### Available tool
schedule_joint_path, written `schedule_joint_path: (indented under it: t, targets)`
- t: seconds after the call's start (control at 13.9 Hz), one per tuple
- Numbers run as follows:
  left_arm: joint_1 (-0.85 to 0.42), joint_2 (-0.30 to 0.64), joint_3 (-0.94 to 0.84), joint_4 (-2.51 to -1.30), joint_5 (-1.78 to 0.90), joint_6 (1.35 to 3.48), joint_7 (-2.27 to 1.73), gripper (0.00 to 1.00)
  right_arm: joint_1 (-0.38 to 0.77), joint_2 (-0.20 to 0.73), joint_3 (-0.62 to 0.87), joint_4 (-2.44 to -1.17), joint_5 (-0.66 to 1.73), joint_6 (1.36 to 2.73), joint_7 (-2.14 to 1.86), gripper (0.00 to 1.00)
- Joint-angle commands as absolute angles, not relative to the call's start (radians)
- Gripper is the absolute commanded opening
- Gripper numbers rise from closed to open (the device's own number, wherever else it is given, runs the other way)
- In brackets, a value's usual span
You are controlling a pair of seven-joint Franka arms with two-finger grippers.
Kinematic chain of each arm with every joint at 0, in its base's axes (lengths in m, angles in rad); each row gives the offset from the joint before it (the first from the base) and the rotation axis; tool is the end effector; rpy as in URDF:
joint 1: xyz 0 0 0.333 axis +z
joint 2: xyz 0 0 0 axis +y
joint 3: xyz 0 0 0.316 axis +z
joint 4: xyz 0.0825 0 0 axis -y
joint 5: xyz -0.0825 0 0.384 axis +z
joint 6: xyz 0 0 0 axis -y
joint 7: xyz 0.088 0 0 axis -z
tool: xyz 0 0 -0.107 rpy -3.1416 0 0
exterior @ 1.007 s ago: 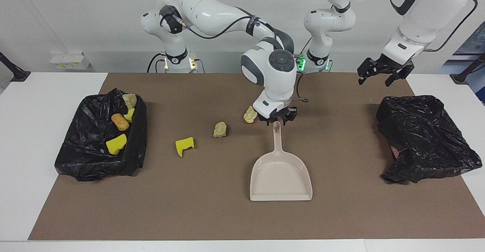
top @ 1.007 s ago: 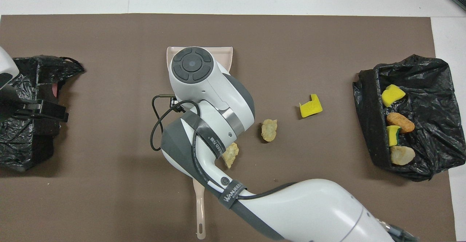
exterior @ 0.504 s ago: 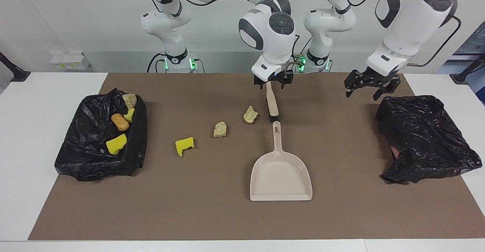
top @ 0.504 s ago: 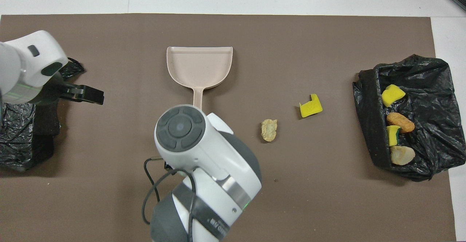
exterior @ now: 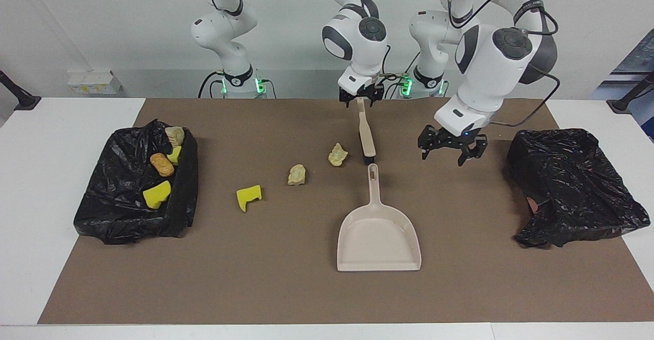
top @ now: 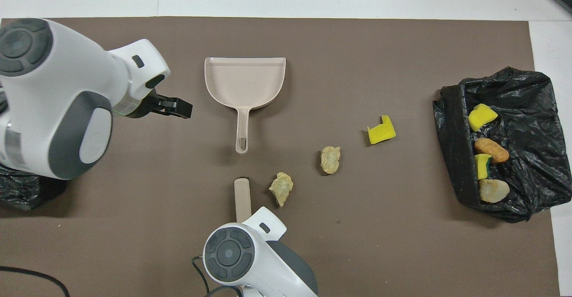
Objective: Sweep and dump trash in bin
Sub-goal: 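Grasp the dustpan with the left gripper while the right gripper grasps the brush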
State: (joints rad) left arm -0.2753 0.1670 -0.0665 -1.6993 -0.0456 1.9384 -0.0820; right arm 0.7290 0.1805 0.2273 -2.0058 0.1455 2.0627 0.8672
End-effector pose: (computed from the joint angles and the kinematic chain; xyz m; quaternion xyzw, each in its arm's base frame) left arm 0.5846 -0.2087 0.4979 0.9916 -0.1214 0.0297 0.0341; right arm 0.3269 0.4711 0.3610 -0.9948 -0.0057 0.1017 0.0029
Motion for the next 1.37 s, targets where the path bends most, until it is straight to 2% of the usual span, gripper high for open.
schedule_joint_path:
  t: [0.0, 0.29, 0.36, 0.5, 0.58, 0.65, 0.72, 0.79, 1.01, 1.15, 1.3]
  targets:
    - [-0.377, 0.259, -0.054, -1.684, 0.026, 2.04, -0.217, 1.0, 0.759, 0.141, 0.227, -2.091, 0.213, 2.138, 0.893, 0.84]
    - [-0.452, 0.324, -0.054, -1.697, 0.035, 2.104, -0.304, 1.0, 0.762, 0.144, 0.227, -2.094, 0.222, 2.177, 0.876, 0.8]
    - [-0.454, 0.334, -0.054, -1.701, 0.035, 2.127, -0.314, 1.0, 0.762, 0.144, 0.227, -2.097, 0.222, 2.177, 0.873, 0.69]
    - [-0.471, 0.348, -0.054, -1.735, 0.035, 2.157, -0.327, 1.0, 0.77, 0.149, 0.227, -2.108, 0.222, 2.193, 0.89, 0.35]
    - [-0.472, 0.35, -0.054, -1.753, 0.035, 2.186, -0.342, 1.0, 0.775, 0.146, 0.227, -2.111, 0.222, 2.195, 0.89, 0.23]
    - [-0.476, 0.354, -0.054, -1.759, 0.035, 2.203, -0.359, 1.0, 0.775, 0.146, 0.227, -2.112, 0.222, 2.195, 0.891, 0.19]
    - [-0.488, 0.371, -0.054, -1.759, 0.035, 2.207, -0.37, 0.95, 0.776, 0.143, 0.227, -2.115, 0.222, 2.195, 0.89, 0.15]
    - [-0.491, 0.373, -0.054, -1.759, 0.035, 2.207, -0.371, 0.8, 0.776, 0.143, 0.227, -2.115, 0.222, 2.195, 0.888, 0.02]
    - [-0.488, 0.373, -0.054, -1.759, 0.037, 2.197, -0.357, 0.0, 0.799, 0.13, 0.224, -2.108, 0.203, 2.174, 0.893, 0.0]
    - [-0.488, 0.373, -0.054, -1.759, 0.037, 2.186, -0.353, 0.0, 0.798, 0.091, 0.221, -2.118, 0.184, 2.165, 0.968, 0.0]
    - [-0.482, 0.371, -0.054, -1.756, 0.037, 2.184, -0.351, 0.0, 0.785, 0.029, 0.218, -2.14, 0.161, 2.096, 0.977, 0.0]
